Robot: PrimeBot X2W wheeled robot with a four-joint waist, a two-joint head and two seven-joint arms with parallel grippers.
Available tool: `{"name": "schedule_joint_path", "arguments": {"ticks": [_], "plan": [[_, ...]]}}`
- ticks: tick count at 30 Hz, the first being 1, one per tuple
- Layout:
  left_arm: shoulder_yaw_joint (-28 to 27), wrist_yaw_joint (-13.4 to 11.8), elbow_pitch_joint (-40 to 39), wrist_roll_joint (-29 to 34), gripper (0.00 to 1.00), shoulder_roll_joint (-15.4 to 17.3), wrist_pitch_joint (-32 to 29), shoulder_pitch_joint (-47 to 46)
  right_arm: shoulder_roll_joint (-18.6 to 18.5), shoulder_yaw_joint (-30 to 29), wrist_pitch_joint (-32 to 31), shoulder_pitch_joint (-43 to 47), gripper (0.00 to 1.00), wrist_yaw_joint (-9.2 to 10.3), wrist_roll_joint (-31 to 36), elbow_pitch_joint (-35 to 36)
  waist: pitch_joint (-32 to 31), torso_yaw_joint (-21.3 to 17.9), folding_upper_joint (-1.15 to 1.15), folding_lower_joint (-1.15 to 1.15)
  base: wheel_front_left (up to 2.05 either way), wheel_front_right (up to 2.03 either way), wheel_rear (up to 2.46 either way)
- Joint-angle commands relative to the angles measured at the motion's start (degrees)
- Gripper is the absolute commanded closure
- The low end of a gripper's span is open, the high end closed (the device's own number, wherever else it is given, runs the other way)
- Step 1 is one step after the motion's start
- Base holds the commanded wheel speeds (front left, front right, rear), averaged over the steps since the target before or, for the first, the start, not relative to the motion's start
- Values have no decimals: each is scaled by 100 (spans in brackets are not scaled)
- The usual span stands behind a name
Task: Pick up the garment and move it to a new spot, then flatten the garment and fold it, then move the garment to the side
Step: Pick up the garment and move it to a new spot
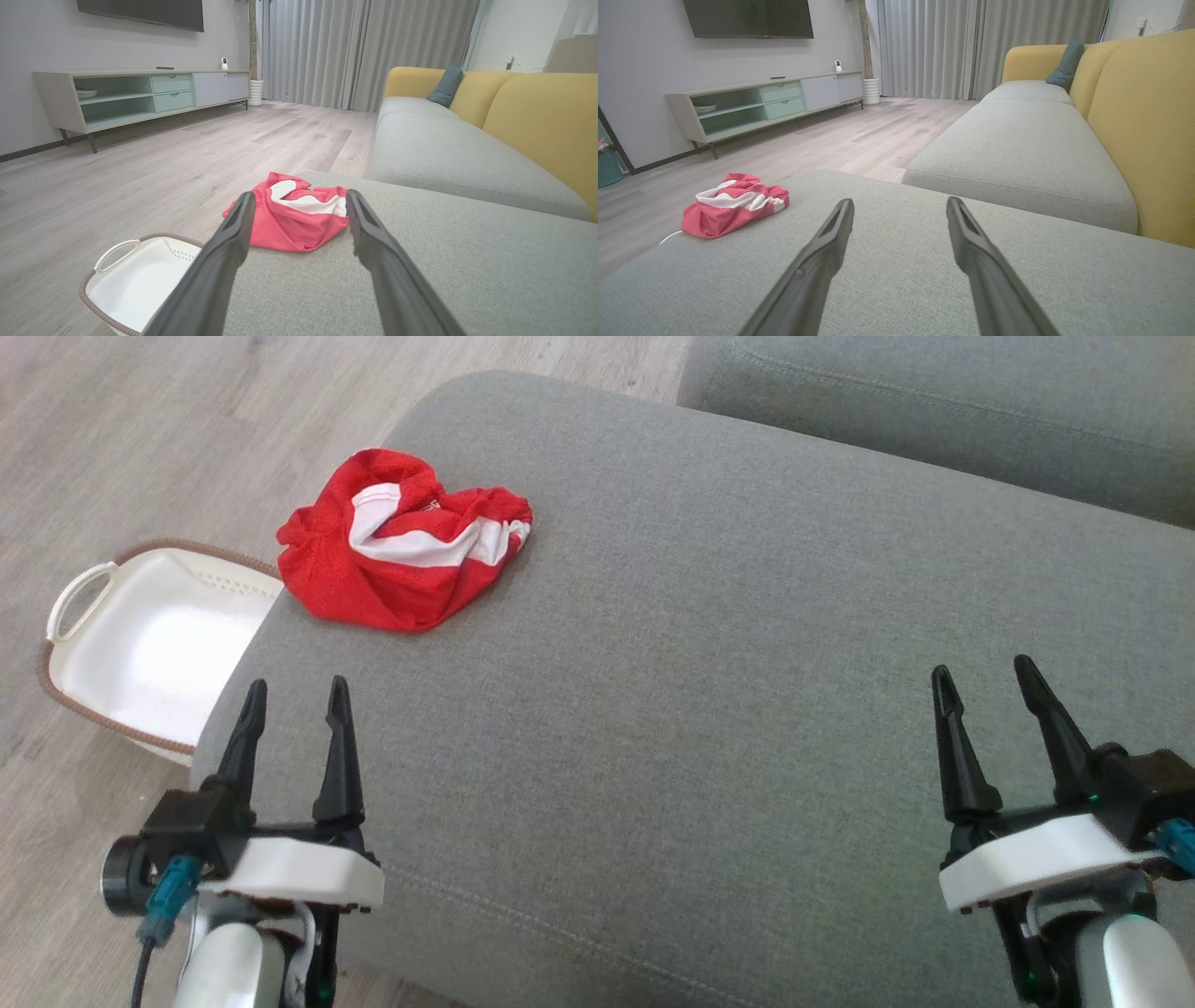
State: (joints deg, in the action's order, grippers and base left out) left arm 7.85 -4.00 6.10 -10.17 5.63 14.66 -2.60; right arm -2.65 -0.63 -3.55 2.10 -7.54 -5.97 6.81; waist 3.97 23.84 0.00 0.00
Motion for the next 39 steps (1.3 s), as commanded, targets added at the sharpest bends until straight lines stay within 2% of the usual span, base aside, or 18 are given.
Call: {"name": "schedule_joint_path", "arguments": {"ticks": [1,15,23,29,39], "plan": [[-261,21,-166,53,0,28,34,-196,-23,141,-18,-141,0,5,4,236,18,-2,0,0,0,0,0],[-427,56,-178,47,0,-102,34,-517,-24,175,-188,-297,0,5,113,452,496,-167,0,0,0,0,0],[-734,192,174,-117,0,-189,34,-1625,-219,195,-529,-683,0,5,298,916,1487,-452,0,0,0,0,0],[-1034,382,1217,-93,0,-116,34,-2658,-354,183,-720,-940,0,5,412,1216,2127,-607,0,0,0,0,0],[-1351,817,4056,-284,0,286,34,-4127,-455,252,-779,-1262,0,5,449,1287,2659,-858,0,0,0,0,0]]}}
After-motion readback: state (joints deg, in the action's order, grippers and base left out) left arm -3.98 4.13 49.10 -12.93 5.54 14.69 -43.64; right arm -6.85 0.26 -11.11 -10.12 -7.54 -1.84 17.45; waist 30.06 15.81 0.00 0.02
